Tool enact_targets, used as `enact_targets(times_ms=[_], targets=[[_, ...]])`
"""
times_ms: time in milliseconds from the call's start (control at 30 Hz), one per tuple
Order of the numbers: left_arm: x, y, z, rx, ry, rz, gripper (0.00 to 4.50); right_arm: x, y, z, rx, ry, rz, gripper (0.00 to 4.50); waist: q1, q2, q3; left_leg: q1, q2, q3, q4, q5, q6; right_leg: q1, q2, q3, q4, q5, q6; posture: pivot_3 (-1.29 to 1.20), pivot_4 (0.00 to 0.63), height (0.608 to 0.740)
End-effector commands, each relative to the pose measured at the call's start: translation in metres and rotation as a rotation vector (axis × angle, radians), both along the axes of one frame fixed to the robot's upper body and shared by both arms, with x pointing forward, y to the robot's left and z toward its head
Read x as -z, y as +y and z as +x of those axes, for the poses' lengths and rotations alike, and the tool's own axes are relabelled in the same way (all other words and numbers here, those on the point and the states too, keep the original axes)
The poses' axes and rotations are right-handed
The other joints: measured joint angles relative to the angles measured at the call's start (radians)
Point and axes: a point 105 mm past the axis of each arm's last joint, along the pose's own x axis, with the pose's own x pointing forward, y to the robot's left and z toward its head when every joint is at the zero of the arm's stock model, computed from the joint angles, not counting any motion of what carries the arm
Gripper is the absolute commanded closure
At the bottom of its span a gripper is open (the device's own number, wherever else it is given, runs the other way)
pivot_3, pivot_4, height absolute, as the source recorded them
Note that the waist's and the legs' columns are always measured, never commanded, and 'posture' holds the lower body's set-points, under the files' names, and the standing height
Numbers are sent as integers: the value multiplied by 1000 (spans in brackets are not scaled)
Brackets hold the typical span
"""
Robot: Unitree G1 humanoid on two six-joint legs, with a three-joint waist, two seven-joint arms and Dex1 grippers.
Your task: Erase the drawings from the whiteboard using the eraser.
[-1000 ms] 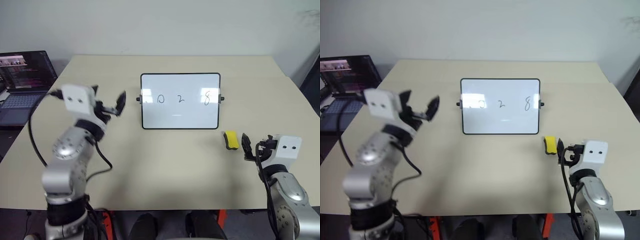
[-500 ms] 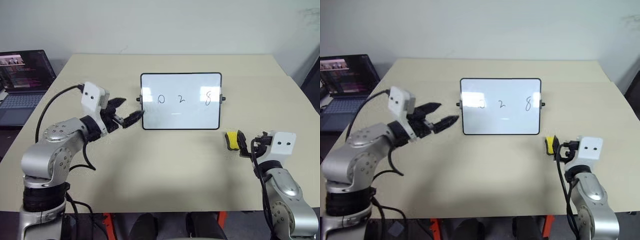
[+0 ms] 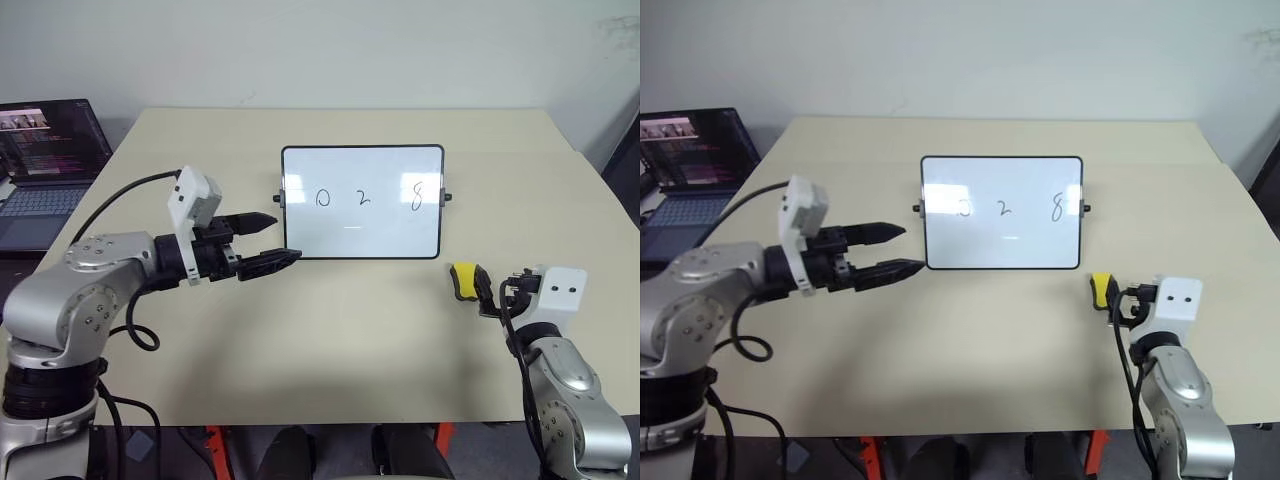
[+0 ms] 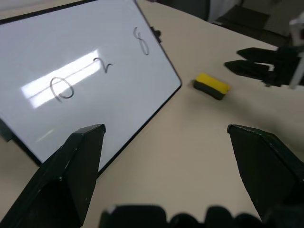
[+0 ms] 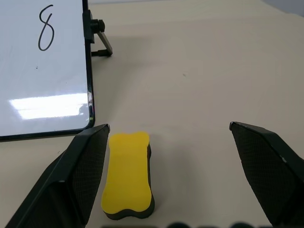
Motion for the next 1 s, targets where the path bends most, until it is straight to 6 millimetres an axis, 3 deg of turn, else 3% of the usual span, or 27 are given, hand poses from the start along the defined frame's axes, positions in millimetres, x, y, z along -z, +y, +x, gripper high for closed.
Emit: enact_targets(times_ms=[33, 333, 1000], targets=[[-13, 6, -4, 39, -26, 15, 0, -13, -3, 3, 2, -60, -16, 73, -1, 0, 0, 0, 0, 0, 0, 0, 0, 0, 0, 0, 0, 0, 0, 0, 150, 740], [-11, 17, 3, 45, -33, 48, 0, -13, -4, 3, 9, -70, -18, 73, -1, 1, 1, 0, 0, 0, 0, 0, 0, 0, 0, 0, 0, 0, 0, 0, 150, 740], [-11, 13, 14, 79, -83, 46, 0, -15, -6, 6, 14, -72, -32, 73, -1, 1, 1, 0, 0, 0, 0, 0, 1, 0, 0, 0, 0, 0, 0, 0, 150, 740]])
